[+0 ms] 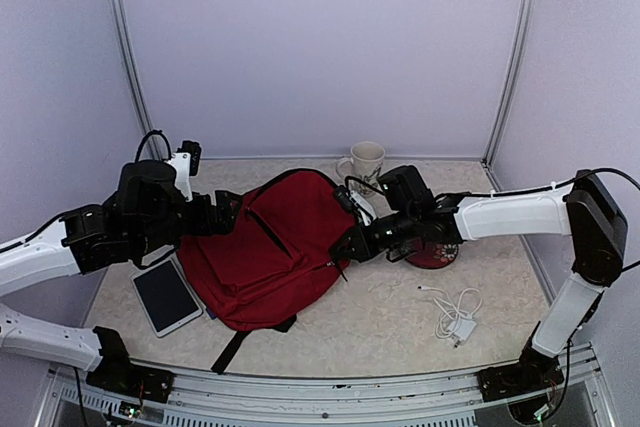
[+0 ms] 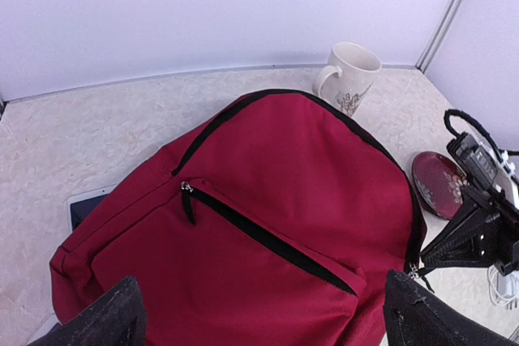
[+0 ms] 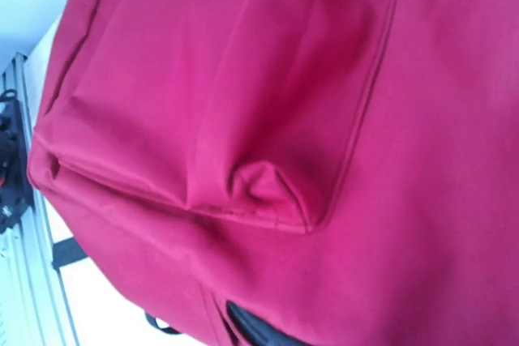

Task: Pack the student bag
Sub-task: Hold the largest pocket of the student bag, then zip the student bag into the largest pocket of the bag.

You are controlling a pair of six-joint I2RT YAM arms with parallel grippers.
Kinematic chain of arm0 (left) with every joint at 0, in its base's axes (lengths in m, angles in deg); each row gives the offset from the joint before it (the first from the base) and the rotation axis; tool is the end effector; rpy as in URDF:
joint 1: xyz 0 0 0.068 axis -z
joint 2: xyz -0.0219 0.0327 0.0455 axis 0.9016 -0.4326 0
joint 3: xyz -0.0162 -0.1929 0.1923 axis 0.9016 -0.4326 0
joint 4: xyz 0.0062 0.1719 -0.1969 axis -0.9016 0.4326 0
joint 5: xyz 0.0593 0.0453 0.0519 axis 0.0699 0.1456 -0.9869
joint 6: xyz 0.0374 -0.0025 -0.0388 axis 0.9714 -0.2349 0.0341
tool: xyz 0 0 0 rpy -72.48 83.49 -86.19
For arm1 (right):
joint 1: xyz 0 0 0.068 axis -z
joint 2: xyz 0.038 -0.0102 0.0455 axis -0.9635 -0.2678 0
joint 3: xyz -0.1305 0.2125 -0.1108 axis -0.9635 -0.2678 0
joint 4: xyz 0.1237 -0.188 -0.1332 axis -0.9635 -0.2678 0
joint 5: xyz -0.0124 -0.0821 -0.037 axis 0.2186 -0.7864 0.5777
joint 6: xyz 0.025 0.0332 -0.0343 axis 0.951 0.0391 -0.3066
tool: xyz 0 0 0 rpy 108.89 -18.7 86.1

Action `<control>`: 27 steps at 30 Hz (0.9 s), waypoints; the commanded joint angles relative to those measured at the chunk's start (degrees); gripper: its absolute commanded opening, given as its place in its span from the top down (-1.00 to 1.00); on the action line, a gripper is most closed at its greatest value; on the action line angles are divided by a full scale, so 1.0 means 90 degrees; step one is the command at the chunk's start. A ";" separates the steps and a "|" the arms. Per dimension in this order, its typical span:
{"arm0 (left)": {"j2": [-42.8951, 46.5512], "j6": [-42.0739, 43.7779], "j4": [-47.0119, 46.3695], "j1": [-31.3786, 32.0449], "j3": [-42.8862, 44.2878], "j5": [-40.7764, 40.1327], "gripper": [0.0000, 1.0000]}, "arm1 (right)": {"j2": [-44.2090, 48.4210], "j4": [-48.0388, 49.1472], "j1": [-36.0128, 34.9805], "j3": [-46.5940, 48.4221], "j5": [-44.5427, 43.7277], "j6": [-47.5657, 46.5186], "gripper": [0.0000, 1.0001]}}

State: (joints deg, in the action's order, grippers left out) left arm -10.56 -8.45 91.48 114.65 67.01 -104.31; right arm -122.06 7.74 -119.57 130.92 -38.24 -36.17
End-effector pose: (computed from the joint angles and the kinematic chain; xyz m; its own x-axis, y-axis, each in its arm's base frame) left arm 0.1553 -0.1622 0.3122 -0.4278 -0.0491 -0.9025 0.2833 0.9409 -0.1855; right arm 0.2474 0.2732 0.2121 -0.7244 -0.2884 -0.6261 -0.6767 0.4708 0.5661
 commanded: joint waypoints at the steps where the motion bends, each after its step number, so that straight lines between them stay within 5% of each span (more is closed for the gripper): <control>1: -0.0189 0.0775 -0.0206 0.0312 0.0005 0.0178 -0.98 | -0.0090 0.0254 0.0012 0.0174 0.0269 0.0181 1.00; 4: -0.0452 0.1323 -0.0466 0.0851 -0.0074 0.1089 -0.71 | -0.0093 0.0235 0.0011 0.0213 0.0284 0.0189 1.00; 7: -0.1221 0.1774 -0.0311 0.1618 -0.0027 0.0970 -0.43 | -0.0108 0.0226 0.0011 0.0231 0.0261 0.0188 1.00; 12: -0.2661 0.2234 -0.0110 0.2020 -0.0019 0.0346 -0.79 | -0.0099 0.0230 0.0011 0.0204 0.0241 0.0200 1.00; 18: -0.3964 0.2208 -0.0036 0.1779 0.0237 -0.0590 -0.78 | 0.0017 0.0193 0.0011 0.0164 0.0182 0.0152 1.00; 20: -0.4208 0.2134 0.0052 0.1678 0.0317 -0.0904 -0.42 | 0.0083 0.0126 0.0028 0.0157 0.0043 0.0093 1.00; 25: -0.4362 0.1994 0.0075 0.1671 0.0185 -0.1220 1.00 | 0.0319 -0.0087 0.0332 0.0063 -0.0280 0.0014 1.00; 27: -0.4298 0.1947 0.0069 0.1678 0.0071 -0.1159 1.00 | 0.0429 -0.0136 0.0533 0.0000 -0.0348 0.0009 1.00</control>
State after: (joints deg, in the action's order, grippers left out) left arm -49.22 10.19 90.04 130.23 68.54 -111.11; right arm -122.15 8.00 -118.52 131.42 -38.64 -35.18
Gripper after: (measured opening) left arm 0.035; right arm 0.006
